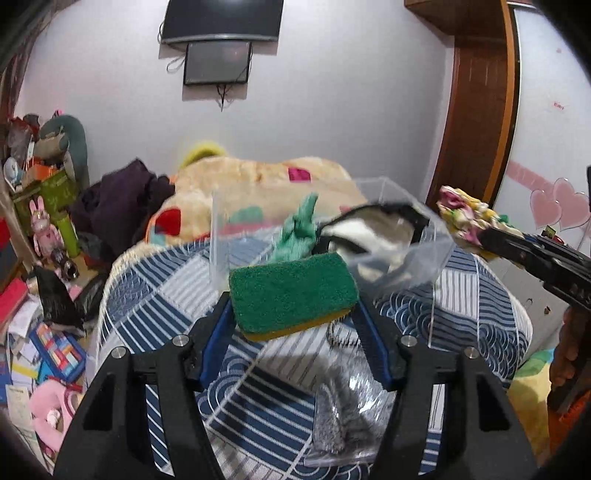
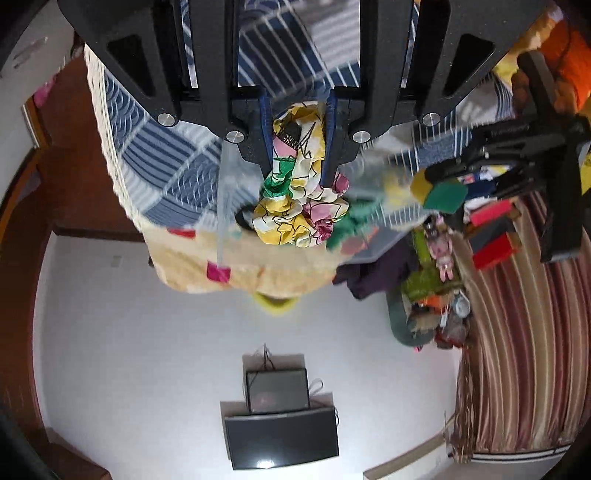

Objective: Organize soft objects
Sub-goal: 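Drop the sponge into the clear box with the left tool while the right tool drops the scrunchie in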

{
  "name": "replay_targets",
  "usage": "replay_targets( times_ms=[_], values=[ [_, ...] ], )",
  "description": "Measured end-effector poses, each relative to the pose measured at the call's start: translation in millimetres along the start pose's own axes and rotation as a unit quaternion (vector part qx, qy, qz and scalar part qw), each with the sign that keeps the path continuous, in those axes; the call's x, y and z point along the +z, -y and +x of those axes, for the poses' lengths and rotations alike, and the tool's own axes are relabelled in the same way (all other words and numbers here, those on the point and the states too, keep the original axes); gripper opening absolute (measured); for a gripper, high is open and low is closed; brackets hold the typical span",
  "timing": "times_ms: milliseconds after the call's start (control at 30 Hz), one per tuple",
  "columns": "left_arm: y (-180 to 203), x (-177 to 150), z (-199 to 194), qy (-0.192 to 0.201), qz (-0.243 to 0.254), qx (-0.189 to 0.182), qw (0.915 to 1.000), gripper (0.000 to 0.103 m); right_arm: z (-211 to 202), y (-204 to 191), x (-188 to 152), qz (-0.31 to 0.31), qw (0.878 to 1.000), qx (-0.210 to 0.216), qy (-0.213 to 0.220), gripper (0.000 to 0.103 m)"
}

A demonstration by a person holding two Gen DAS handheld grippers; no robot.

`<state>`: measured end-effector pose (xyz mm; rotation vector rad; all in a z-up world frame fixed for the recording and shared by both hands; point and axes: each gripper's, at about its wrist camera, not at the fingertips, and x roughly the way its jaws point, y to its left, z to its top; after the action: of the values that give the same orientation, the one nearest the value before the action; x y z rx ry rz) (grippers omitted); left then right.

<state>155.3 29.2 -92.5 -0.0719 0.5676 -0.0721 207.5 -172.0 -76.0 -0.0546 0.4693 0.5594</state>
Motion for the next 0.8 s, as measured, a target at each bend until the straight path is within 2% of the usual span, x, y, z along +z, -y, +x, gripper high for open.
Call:
replay_targets(
  times_ms=[100,267,400,567,800],
  values=[
    [1.6,12.6,-3.4,0.019,0.005,0.004,0.9998,0.063,4.2,-4.6,13.6,-0.002,1.000,0.005,0.016,0.020],
    [-0.4,30.4,7.5,0.023,0.008,0.000,0.9997,0.063,24.3,-11.8,30.1,-0.006,1.000,0.018,0.018,0.020],
    [-1.7,41.0,28.8,0.007,0.004,-0.009,0.9999,0.063,50.8,-14.2,34.0,-0.004,1.000,0.023,-0.003,0.020],
    [-4.2,44.1,62.4,-0.034,-0.015,-0.037,0.9986,0.063,82.9,-13.2,26.6,-0.005,0.999,0.011,-0.044,0.020],
    [-2.0,43.1,85.8,-0.054,-0.015,-0.033,0.9979,0.063,98.7,-5.1,13.3,0.005,0.997,0.001,-0.073,0.023]
  ],
)
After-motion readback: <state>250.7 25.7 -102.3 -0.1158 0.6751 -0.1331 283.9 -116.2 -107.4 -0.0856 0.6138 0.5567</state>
